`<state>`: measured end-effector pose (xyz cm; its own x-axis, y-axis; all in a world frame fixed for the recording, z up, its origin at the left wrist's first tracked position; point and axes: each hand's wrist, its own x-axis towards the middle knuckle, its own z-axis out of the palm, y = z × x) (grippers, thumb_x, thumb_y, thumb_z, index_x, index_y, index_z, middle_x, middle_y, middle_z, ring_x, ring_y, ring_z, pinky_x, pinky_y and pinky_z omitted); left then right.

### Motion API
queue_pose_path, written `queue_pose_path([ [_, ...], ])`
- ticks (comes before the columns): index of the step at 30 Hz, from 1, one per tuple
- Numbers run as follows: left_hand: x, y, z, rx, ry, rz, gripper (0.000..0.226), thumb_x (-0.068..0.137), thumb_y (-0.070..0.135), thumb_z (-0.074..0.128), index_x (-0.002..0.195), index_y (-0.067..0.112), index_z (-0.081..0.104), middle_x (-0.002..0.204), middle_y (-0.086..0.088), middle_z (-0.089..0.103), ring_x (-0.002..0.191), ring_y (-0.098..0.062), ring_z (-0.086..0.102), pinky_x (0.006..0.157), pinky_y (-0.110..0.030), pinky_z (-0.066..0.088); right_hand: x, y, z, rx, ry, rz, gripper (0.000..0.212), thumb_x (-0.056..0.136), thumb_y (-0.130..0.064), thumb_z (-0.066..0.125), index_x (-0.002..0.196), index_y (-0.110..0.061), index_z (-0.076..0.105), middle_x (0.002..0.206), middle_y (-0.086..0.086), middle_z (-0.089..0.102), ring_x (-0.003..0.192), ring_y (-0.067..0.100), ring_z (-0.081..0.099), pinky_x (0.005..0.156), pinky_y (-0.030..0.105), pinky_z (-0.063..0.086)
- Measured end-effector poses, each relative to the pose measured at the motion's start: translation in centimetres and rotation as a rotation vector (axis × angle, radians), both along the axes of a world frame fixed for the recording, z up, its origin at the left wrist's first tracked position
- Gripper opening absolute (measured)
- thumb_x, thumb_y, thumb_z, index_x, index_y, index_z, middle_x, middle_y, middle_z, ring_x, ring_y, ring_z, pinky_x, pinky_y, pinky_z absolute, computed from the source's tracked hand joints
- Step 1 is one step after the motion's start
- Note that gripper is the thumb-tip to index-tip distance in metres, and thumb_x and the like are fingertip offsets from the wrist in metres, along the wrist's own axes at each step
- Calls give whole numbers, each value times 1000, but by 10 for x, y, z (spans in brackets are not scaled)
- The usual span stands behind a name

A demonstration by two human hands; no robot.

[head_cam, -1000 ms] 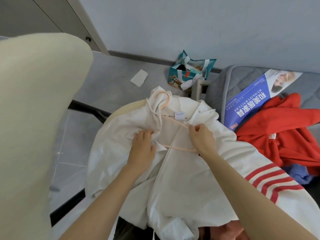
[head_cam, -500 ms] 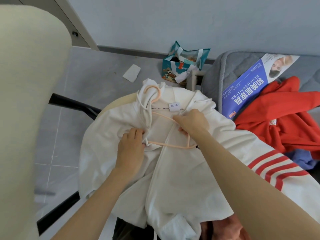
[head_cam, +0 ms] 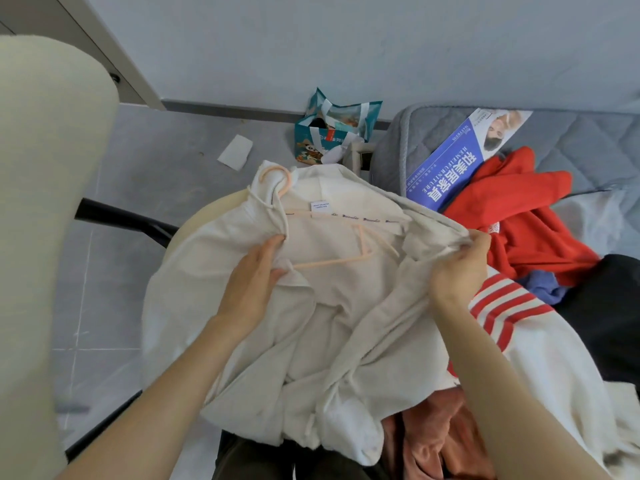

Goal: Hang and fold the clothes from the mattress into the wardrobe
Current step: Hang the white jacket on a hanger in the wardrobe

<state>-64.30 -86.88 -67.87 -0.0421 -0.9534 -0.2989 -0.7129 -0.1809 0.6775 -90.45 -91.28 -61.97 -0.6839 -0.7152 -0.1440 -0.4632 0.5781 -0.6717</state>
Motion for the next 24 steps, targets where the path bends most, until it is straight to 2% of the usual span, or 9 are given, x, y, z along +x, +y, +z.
queue_pose_path([
  [3,2,0,0,31,63,-30,50,94,13,56,140,20,39,134,-4,47,122,-21,45,97,-23,34,-1,-4,9,2,-155,21,28,95,-1,32,116,-8,50,96,-2,54,90,16,48,72,18,31],
  [8,-24,-6,0,84,157,-104,50,93,17,58,140,15,41,142,-1,45,129,-16,42,97,-7,23,40,-26,11,-100,-406,311,21,97,-7,38,101,-20,54,86,-3,60,78,11,53,73,27,44],
  [10,-31,-7,-2,99,206,-148,48,92,18,60,138,16,44,140,1,48,128,-15,45,101,-12,28,58,-37,13,-139,-439,476,21,96,-7,40,106,-15,56,87,-2,61,74,4,52,68,19,42],
  [12,-29,-6,-8,99,264,-203,45,91,16,61,134,18,47,133,2,55,123,-15,51,102,-25,39,75,-46,12,-137,-458,610,22,97,-5,43,114,-10,57,83,-11,56,71,-6,49,68,10,37],
  [15,-13,-9,-11,56,215,-257,45,89,13,64,131,19,51,125,1,61,115,-19,57,97,-37,45,87,-46,2,34,-493,729,26,97,-9,50,120,-16,58,81,-19,49,69,-5,48,72,10,37],
  [17,-2,-13,-12,38,89,-291,46,86,13,66,128,21,53,121,0,63,111,-23,58,93,-40,44,86,-37,-9,234,-454,761,28,96,-20,52,124,-25,57,86,-12,54,77,3,52,79,22,44],
  [19,7,-14,-11,13,44,-279,42,84,17,65,124,25,56,117,5,63,105,-21,57,90,-38,44,81,-23,-17,327,-310,760,32,96,-20,50,128,-21,55,104,-2,63,96,17,59,90,33,46],
  [22,16,0,-12,-38,-22,-113,41,82,42,63,117,23,59,110,2,58,97,-20,54,86,-37,47,76,1,-23,266,-52,825,40,90,-6,46,128,-15,58,128,5,59,118,26,50,100,27,33],
  [24,14,13,-13,-66,-75,7,41,82,43,67,117,21,61,104,0,54,92,-21,51,81,-36,47,76,16,-27,312,18,917,45,89,-14,47,134,-18,54,141,4,48,129,26,39,106,25,24],
])
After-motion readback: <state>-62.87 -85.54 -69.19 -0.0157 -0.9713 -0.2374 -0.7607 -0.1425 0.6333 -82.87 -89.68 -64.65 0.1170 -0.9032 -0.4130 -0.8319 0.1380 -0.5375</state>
